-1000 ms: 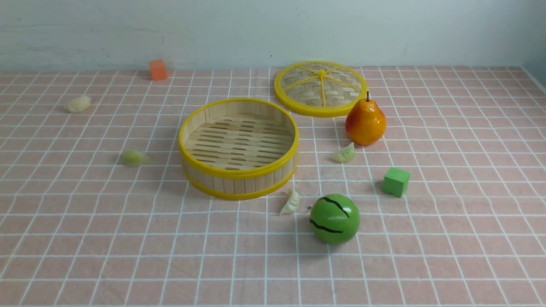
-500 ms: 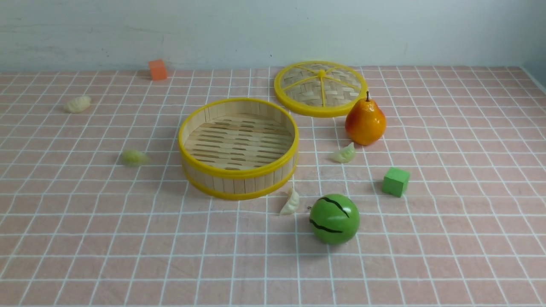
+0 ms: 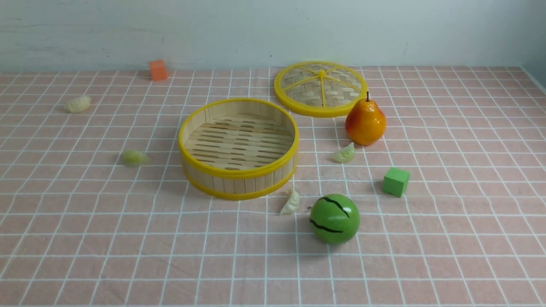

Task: Put the dumplings into the steamer on the table with the pink tablecloth.
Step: 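Reach for and grasp a dumpling on the table with the left gripper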

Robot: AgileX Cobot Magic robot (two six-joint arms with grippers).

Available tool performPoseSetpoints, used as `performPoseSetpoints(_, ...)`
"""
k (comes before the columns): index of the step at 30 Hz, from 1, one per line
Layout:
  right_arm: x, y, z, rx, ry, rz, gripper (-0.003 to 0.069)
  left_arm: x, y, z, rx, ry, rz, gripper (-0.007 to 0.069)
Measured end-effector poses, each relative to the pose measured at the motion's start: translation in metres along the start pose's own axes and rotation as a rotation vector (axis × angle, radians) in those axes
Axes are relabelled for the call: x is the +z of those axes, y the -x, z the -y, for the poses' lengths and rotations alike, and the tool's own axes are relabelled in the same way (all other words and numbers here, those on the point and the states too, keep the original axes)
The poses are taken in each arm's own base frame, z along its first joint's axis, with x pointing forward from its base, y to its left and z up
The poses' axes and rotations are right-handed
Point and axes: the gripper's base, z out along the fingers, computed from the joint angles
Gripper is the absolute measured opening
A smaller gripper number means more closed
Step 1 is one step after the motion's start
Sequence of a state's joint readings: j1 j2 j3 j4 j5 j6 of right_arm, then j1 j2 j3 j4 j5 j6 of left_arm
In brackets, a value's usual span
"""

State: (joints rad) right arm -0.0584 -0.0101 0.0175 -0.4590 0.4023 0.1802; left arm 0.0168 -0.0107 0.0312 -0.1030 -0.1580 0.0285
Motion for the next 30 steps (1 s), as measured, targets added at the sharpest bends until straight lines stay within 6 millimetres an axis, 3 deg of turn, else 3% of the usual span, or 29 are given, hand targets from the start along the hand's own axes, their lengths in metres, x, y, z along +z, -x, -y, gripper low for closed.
performPoseSetpoints(10, 0.0, 0.001, 0.001, -0.048, -0.016, 0.015, 0.0239, -0.002, 0.018, -0.001, -0.051, 0.001, 0.202, 0.0237)
performPoseSetpoints(17, -0.002, 0.021, -0.004, -0.01, 0.04, 0.252, 0.0239, -0.004, 0.026, -0.001, -0.306, -0.035, 0.285, 0.0237)
performPoseSetpoints(24, -0.005, 0.03, -0.006, -0.017, 0.062, 0.352, 0.0239, -0.006, 0.033, -0.001, -0.384, -0.06, 0.37, 0.0237)
performPoseSetpoints(30, -0.021, 0.057, -0.013, 0.178, 0.215, 0.684, 0.0239, -0.01, 0.042, 0.001, -0.576, -0.148, 0.465, 0.0237)
